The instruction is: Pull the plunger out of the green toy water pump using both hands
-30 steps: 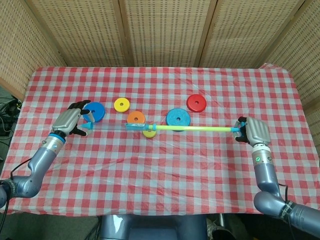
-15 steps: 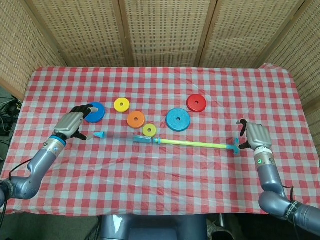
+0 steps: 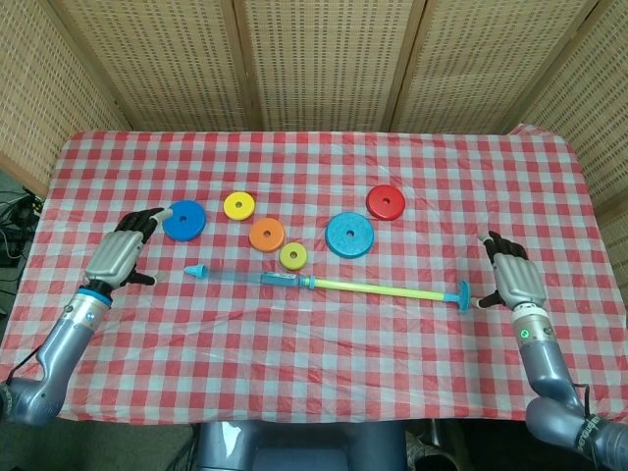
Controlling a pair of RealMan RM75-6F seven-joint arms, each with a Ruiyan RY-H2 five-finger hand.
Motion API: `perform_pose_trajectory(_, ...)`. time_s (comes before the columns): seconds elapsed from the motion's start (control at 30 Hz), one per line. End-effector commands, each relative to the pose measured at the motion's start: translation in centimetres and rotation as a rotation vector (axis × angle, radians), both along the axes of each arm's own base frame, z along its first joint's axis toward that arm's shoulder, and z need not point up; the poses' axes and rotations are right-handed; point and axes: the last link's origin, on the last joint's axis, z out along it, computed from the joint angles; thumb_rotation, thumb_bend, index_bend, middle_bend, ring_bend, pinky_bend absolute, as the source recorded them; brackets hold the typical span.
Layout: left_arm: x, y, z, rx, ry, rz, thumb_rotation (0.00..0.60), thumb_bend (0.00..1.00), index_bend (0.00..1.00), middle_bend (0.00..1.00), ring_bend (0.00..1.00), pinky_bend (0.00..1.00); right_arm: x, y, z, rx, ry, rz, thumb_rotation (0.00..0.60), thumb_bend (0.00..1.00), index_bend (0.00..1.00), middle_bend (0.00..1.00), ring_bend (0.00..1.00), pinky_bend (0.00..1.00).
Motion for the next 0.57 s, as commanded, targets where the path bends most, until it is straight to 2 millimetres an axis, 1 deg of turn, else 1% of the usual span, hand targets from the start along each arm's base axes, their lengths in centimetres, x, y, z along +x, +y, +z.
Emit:
perform_pose_trajectory(0.03, -2.5, -5.4, 0.2, 0.130, 0.124, -0.026, 0.600, 0.13, 0.00, 0.00, 0.00, 0.00, -2.3, 3.8, 0.9, -0.055, 0.082, 0.026, 0.600, 0.11, 0.00, 0.00, 0.00, 0.00)
perform_pose_trajectory(0.1, -3.4, -7.8, 0.1, 0.159, 0.139, 0.001, 0.600, 0.10, 0.00, 0.00, 0.00, 0.00, -2.6, 5.8, 0.9, -0.082, 0.103, 0.060, 0.600, 0.10, 0.00, 0.00, 0.00, 0.00)
perform_pose_trajectory(0.17, -4.3, -9.5, 0.2, 0.164, 0.139, 0.021, 0.600, 0.09, 0.00, 0.00, 0.00, 0.00, -2.9, 7.4, 1.0, -0.114, 0.113, 0.102, 0.600, 0.10, 0.00, 0.00, 0.00, 0.00)
perform_pose_trajectory(0.27, -5.9, -11.7, 0.5, 0.171, 0.148, 0.045, 0.600, 0.09, 0.00, 0.00, 0.00, 0.00, -3.4, 9.8, 1.1, -0.137, 0.121, 0.137, 0.600, 0.09, 0.00, 0.00, 0.00, 0.00)
perform_pose_trajectory(0.33, -6.6, -12.8, 1.0, 0.187, 0.139, 0.048, 0.600, 0.09, 0.00, 0.00, 0.00, 0.00, -3.6, 11.0, 1.2, -0.149, 0.113, 0.157, 0.600, 0.09, 0.00, 0.00, 0.00, 0.00)
perform_pose_trajectory(0.43, -7.3, -13.8, 1.4, 0.210, 0.136, 0.046, 0.600, 0.09, 0.00, 0.00, 0.00, 0.00, -3.6, 12.1, 1.5, -0.169, 0.100, 0.186, 0.600, 0.09, 0.00, 0.00, 0.00, 0.00)
perform_pose_trajectory(0.57, -7.8, -14.4, 2.0, 0.236, 0.129, 0.047, 0.600, 0.09, 0.00, 0.00, 0.00, 0.00, -3.4, 13.2, 1.5, -0.195, 0.071, 0.225, 0.600, 0.09, 0.00, 0.00, 0.00, 0.00)
